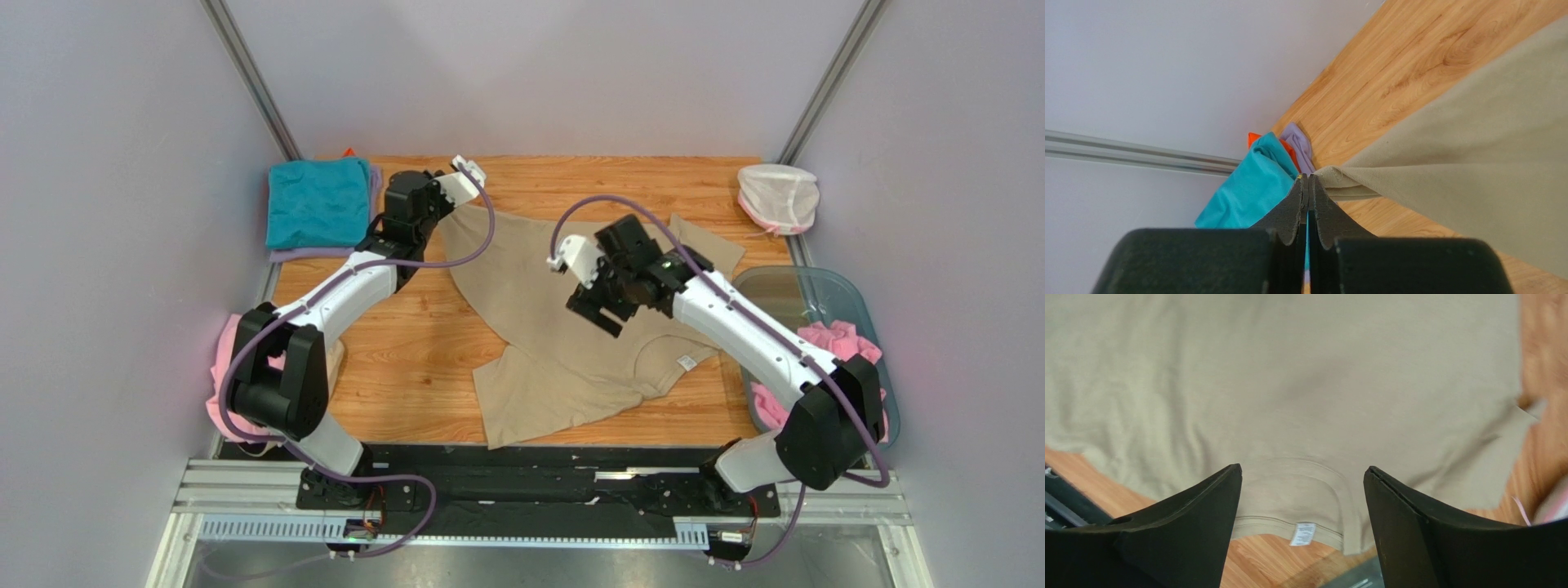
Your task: Fold and stack the t-shirts
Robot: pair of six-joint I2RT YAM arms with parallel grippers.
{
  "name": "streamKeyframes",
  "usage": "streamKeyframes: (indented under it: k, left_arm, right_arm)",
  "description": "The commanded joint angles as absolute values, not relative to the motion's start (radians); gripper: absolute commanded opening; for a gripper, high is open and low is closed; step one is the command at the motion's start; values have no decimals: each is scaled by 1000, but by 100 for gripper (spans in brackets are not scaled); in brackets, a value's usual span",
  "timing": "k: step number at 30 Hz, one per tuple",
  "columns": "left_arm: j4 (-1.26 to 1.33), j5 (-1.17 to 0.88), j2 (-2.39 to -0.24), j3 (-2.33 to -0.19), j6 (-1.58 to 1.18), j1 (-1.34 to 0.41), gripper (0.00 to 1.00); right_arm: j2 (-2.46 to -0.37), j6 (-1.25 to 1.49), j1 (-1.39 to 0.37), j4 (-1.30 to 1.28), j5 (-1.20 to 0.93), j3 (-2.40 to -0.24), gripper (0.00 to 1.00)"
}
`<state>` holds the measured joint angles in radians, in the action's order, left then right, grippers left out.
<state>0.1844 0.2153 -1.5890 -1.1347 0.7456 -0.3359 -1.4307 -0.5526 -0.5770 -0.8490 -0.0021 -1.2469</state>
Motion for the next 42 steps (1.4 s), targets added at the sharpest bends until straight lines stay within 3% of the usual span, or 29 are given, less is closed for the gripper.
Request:
streamKeyframes:
  k: [1,9,18,42]
  left_arm:
    - [140,198,-1603,-1163,690,-347,0]
    - [98,192,-1611,-1149,698,-351,0]
    - [104,184,-1632,-1146,718,-351,0]
    - [137,206,-1618,-1101,755,-351,0]
  right_arm:
    - [-1433,-499,-721,-851,-35,-1183,74]
    - [-1580,-436,-1012,-825,-25,-1164,63]
    - [-1765,-391,-1215,-799,-38,-1242,52]
    - [-1905,-385,-1368,-733,-83,-1371,39]
